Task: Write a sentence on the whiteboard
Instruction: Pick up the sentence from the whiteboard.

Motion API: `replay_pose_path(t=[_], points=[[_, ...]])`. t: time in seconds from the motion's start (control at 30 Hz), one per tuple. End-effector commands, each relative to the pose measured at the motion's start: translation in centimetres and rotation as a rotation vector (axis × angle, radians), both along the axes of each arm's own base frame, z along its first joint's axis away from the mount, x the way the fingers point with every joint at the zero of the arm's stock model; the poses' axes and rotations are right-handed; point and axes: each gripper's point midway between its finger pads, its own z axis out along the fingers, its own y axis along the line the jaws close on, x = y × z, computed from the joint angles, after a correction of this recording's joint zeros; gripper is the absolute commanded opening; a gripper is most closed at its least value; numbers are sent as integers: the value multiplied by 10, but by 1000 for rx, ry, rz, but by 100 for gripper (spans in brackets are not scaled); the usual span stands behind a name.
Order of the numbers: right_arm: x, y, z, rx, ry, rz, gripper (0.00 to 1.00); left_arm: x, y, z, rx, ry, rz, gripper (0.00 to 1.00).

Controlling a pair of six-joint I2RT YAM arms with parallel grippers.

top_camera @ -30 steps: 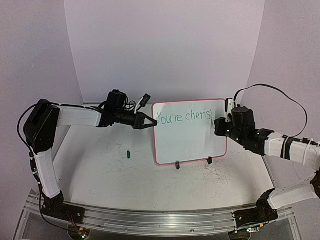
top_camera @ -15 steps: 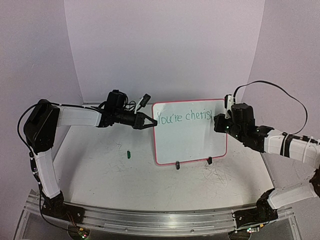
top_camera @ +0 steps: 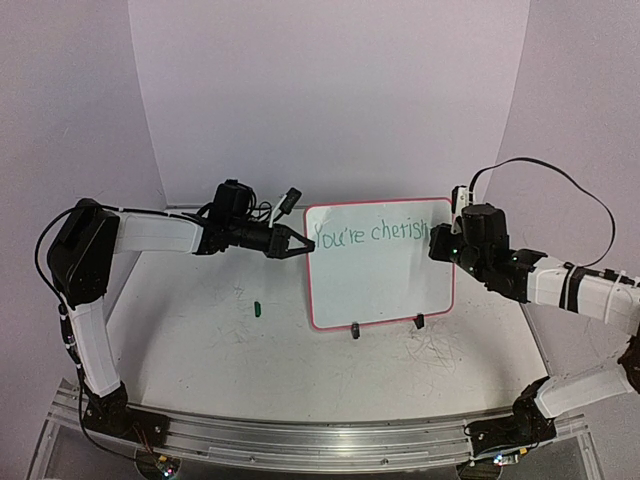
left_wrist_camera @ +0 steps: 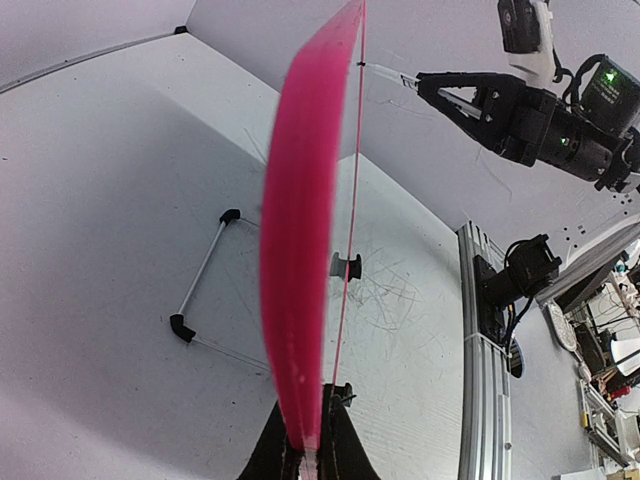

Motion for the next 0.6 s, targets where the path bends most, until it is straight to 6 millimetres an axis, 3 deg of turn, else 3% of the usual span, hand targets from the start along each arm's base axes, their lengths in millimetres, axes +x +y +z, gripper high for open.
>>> replay_pose_path(t=[0.0,0.37,0.57], points=[[2,-7,9,11,-13,-37,0,5,4,6,21,-70,34,0],[-13,-5,-18,17,57,5,0,5,5,7,20,-69,33,0],[-11,-6,-3,17,25,3,0,5,5,7,20,-69,34,0]])
